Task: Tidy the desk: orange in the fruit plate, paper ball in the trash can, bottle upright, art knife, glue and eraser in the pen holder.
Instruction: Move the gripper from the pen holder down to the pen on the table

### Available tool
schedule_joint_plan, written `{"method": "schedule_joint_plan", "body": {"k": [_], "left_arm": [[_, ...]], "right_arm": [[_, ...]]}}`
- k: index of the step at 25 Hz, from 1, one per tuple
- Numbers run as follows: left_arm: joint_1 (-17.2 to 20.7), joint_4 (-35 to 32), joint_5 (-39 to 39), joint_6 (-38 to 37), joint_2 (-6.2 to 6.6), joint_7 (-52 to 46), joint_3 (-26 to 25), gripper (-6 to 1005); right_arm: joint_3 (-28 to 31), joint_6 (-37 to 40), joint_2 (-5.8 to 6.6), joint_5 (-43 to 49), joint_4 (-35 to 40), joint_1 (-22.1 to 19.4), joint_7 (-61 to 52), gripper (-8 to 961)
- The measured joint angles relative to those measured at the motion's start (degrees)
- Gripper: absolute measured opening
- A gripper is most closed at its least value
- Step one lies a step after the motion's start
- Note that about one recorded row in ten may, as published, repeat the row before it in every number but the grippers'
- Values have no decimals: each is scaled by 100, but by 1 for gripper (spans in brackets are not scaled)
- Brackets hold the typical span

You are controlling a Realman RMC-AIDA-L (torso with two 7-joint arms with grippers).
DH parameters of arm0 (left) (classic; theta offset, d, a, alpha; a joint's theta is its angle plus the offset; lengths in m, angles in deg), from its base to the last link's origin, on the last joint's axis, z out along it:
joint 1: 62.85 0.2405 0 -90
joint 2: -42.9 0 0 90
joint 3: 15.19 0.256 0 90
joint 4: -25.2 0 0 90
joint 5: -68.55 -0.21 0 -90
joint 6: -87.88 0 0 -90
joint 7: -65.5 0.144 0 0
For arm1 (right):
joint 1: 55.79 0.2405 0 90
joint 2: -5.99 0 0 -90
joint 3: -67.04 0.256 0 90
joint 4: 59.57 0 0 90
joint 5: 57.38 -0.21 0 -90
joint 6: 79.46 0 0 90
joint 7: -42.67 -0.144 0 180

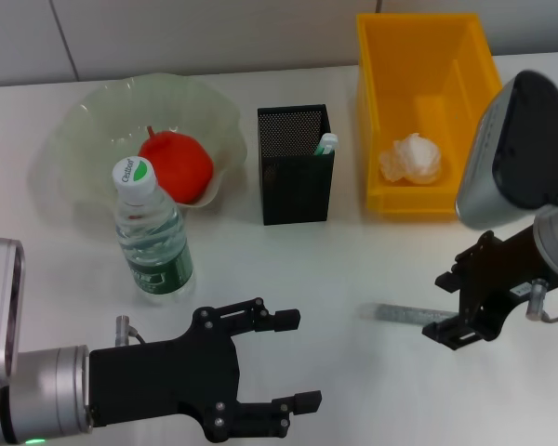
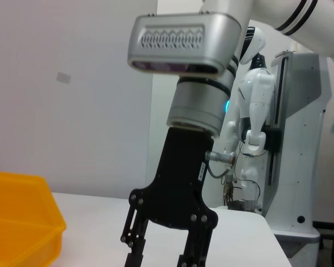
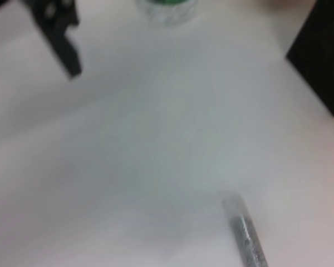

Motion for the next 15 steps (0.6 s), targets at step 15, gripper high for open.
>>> {"method": "schedule_joint_plan", "body": {"k": [15], "left_arm": [[-27, 20, 0, 18, -9, -20, 0, 800]], "right_arm": [[-74, 500, -23, 274, 941, 392, 626, 612]]}}
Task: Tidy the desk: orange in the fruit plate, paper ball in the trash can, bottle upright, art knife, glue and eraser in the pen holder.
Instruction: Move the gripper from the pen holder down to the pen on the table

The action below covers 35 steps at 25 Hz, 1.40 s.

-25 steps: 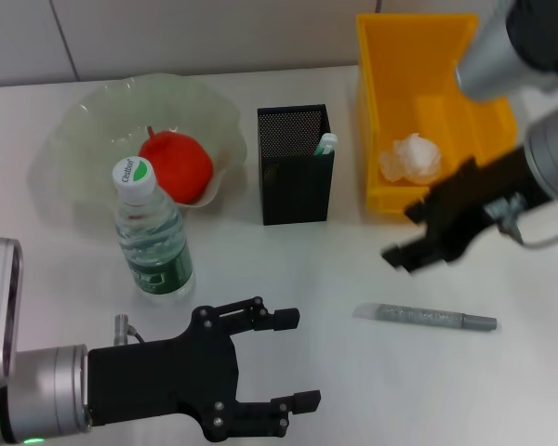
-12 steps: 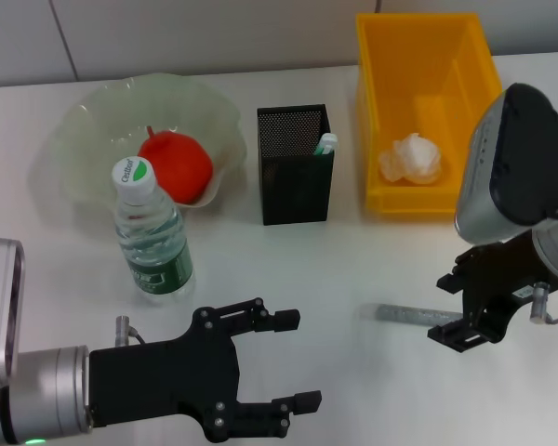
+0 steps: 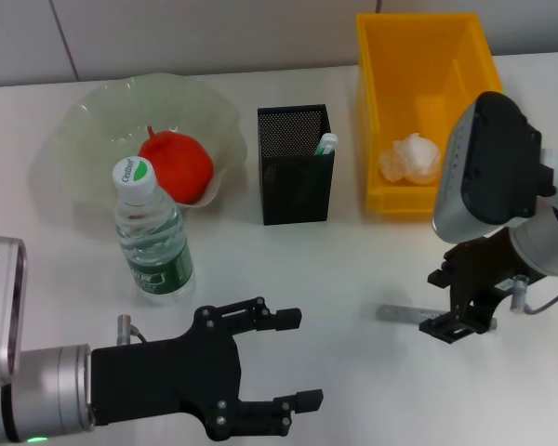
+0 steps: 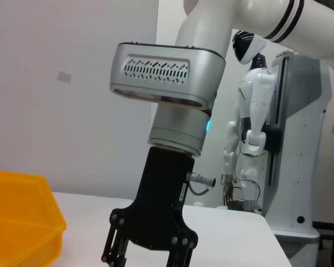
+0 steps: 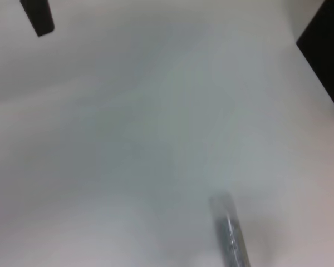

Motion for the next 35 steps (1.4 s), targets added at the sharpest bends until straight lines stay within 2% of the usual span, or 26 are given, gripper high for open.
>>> {"method": "schedule_joint_plan", "body": {"k": [9, 21, 27, 35], "left_arm": [[-18, 6, 0, -3, 0, -15, 0, 801], [-41, 6, 0, -18, 8, -35, 0, 800], [-46, 6, 0, -26, 9, -35, 0, 801], [-46, 6, 0, -26, 9, -36, 0, 801]], "right_arm": [[-63, 232, -13, -27, 499, 315, 4, 605], [-335, 374, -15, -44, 618, 390, -44, 597], [-329, 448, -15, -44, 791, 450, -58, 452], [-325, 490, -15, -44, 860, 472, -66, 437]]}}
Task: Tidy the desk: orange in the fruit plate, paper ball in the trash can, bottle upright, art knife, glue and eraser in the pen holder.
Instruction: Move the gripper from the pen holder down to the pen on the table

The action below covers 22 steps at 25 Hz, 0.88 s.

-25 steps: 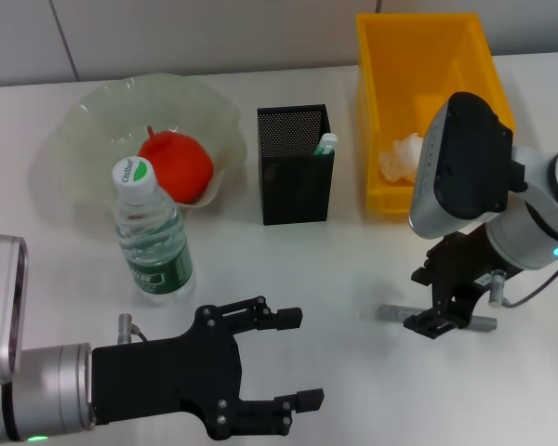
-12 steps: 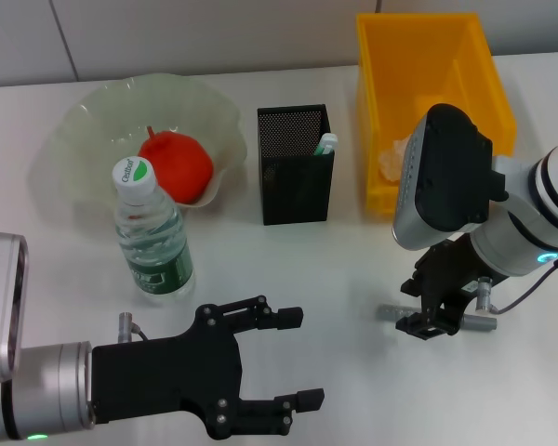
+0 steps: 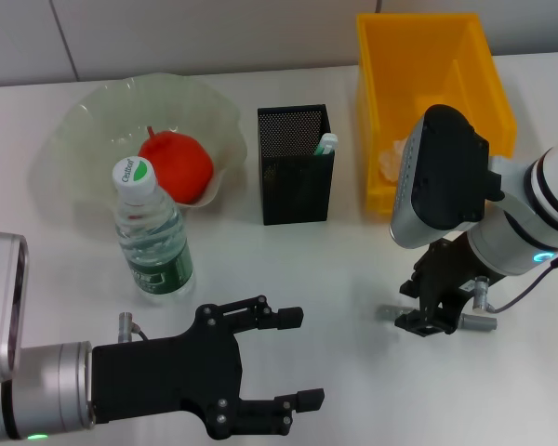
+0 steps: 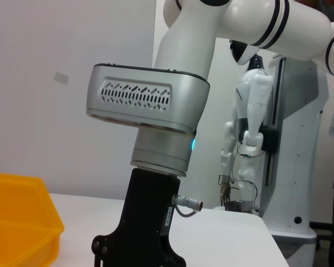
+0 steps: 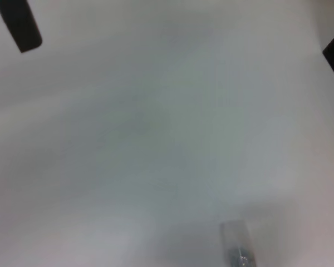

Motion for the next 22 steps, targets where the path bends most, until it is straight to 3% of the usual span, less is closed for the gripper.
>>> {"method": "schedule_joint_plan", "body": {"k": [11, 22], "left_arm": [[0, 0, 0, -1, 0, 0, 0, 800], [0, 0, 0, -1, -2, 0, 0, 800]], "right_arm": [[-9, 35, 0, 0, 244, 82, -39, 269], [-27, 72, 0, 24, 297, 103, -49, 267]]}}
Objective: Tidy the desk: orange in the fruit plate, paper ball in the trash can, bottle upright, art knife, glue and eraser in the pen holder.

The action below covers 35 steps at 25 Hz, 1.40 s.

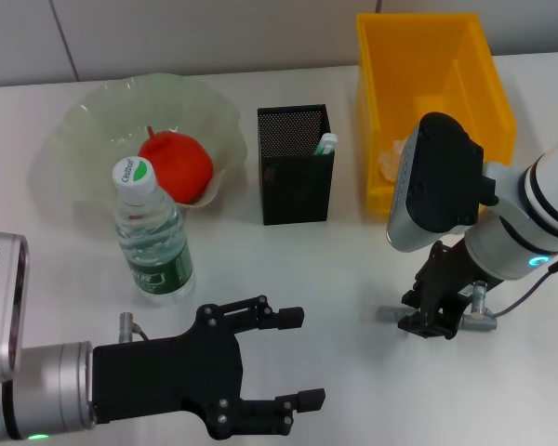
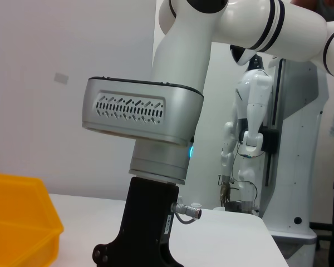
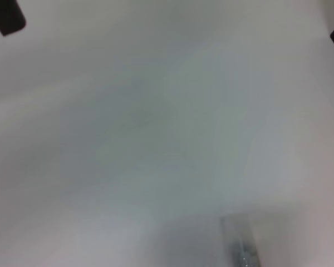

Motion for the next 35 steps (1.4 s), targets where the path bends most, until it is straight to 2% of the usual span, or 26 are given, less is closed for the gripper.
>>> {"method": "schedule_joint_plan", "body": {"k": [17, 23, 26, 27, 29, 30, 31, 32, 33, 35], "left_arm": [[0, 0, 0, -8, -8, 0, 0, 800], [0, 0, 0, -17, -8, 0, 0, 800], [6, -18, 0, -35, -3, 0, 0, 800], [18, -39, 0, -42, -1, -3, 0, 800], [18, -39, 0, -42, -1, -3, 0, 800], [31, -46, 0, -45, 1, 12, 0, 800], [31, -46, 0, -45, 1, 12, 0, 800], [34, -39, 0, -45, 1, 26, 0, 801], [34, -39, 0, -45, 1, 26, 0, 801], [42, -22, 0, -45, 2, 41, 0, 801]], "right_arm": [[-58, -14, 1, 13, 255, 143, -28, 248], [4, -69, 8, -41, 205, 149, -29, 156], [339, -294, 15, -331, -103, 137, -28, 141], [821, -563, 21, -657, -448, 120, 1, 141], [1058, -642, 28, -776, -597, 113, 14, 141], [1614, -776, 32, -1058, -991, 67, 53, 141], [1614, -776, 32, -1058, -991, 67, 53, 141], [2040, -794, 35, -1335, -1342, -14, 95, 141], [2040, -794, 35, -1335, -1342, -14, 95, 141], [2562, -762, 35, -1870, -1804, -125, 144, 141]]}}
